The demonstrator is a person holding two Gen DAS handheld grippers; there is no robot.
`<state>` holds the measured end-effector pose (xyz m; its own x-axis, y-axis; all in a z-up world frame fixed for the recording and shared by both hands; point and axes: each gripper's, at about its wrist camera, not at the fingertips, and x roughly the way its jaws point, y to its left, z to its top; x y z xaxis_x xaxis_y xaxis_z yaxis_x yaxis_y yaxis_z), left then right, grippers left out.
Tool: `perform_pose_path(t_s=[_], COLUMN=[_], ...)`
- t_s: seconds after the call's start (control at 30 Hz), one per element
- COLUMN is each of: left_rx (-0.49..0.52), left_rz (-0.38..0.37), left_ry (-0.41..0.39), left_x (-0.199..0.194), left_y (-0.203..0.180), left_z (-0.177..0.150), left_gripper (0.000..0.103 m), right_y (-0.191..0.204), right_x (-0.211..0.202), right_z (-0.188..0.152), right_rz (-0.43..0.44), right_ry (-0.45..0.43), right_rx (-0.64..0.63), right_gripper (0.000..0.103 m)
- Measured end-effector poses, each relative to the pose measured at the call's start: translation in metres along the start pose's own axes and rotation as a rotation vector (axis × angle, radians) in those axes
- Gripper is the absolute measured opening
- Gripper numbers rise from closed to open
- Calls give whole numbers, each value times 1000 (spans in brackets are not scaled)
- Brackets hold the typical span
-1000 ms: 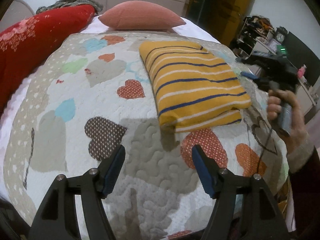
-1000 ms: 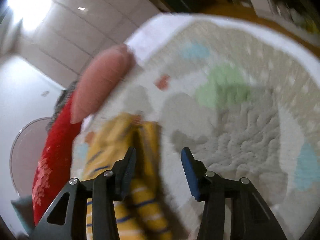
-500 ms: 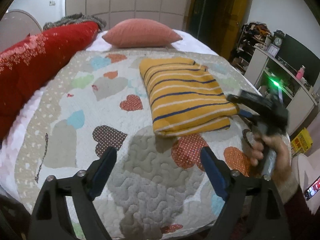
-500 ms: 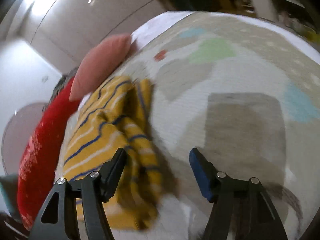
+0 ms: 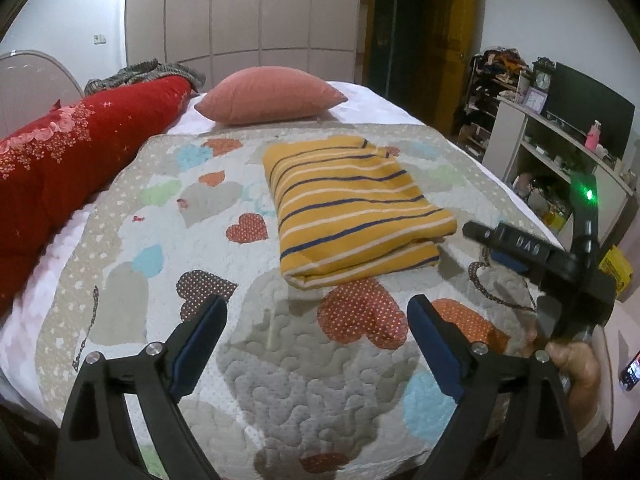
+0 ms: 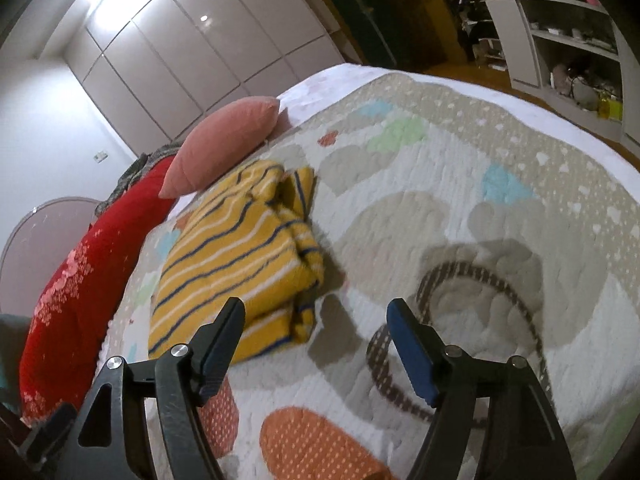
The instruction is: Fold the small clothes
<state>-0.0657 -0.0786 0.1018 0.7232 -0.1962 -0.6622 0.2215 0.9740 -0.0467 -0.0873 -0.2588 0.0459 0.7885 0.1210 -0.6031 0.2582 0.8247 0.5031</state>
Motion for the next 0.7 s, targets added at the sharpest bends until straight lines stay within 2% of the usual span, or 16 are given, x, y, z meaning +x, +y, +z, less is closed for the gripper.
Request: perform_pose_path(t_s=[0.23,0.7], left_rx=[-8,4], left_rz=[-1,-17], left_ry=[2,36], left_x=[-2,-1], left_y=[-1,-6], left_z=[-2,-8], left_gripper=[93,93], right_y=[5,4], right_x=[-3,-9], right_z=[-6,-11], right_rz=[-25,-26], right_ry=[-1,6], right_rx=[-36,-26], right_gripper=[79,81])
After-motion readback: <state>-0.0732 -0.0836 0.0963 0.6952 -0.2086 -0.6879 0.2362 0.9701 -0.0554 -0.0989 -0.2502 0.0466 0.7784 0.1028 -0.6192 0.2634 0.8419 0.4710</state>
